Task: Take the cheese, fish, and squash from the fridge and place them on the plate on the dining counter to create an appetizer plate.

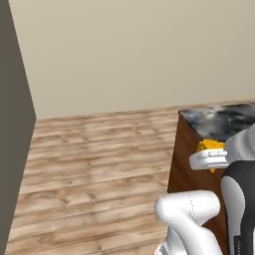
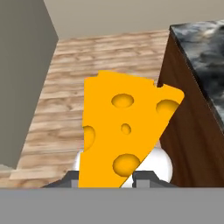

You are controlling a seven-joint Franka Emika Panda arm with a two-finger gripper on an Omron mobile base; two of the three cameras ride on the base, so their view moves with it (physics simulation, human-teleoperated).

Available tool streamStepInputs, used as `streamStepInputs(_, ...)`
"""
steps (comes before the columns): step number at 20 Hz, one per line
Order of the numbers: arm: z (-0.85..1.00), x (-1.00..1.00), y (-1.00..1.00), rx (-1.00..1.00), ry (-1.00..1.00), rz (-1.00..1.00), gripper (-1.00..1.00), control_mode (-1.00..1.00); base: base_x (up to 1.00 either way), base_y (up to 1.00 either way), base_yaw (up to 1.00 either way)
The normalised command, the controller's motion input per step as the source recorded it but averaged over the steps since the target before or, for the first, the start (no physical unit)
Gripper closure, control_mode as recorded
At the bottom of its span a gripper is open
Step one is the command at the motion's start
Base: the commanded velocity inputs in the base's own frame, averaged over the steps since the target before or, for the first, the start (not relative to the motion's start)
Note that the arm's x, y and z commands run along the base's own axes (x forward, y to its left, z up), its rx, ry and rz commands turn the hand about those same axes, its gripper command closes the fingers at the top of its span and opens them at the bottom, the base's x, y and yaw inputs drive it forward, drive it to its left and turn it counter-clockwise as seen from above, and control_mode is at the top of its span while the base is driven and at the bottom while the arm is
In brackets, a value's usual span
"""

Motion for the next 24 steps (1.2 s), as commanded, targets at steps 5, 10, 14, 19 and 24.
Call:
streamStepInputs(5, 0.0, 0.0, 0.0, 0.0, 0.0, 0.0, 1.0, 1.0, 1.0, 0.0, -0.07)
streamStepInputs(10, 0.0, 0.0, 0.0, 0.0, 0.0, 0.0, 1.0, 1.0, 1.0, 0.0, -0.13)
streamStepInputs(14, 0.0, 0.0, 0.0, 0.0, 0.0, 0.0, 1.0, 1.0, 1.0, 0.0, -0.14)
streamStepInputs(19, 0.0, 0.0, 0.0, 0.0, 0.0, 0.0, 1.0, 1.0, 0.63, -0.01, -0.35)
streamStepInputs(24, 0.0, 0.0, 0.0, 0.0, 0.0, 0.0, 1.0, 1.0, 0.2, -0.02, -0.61)
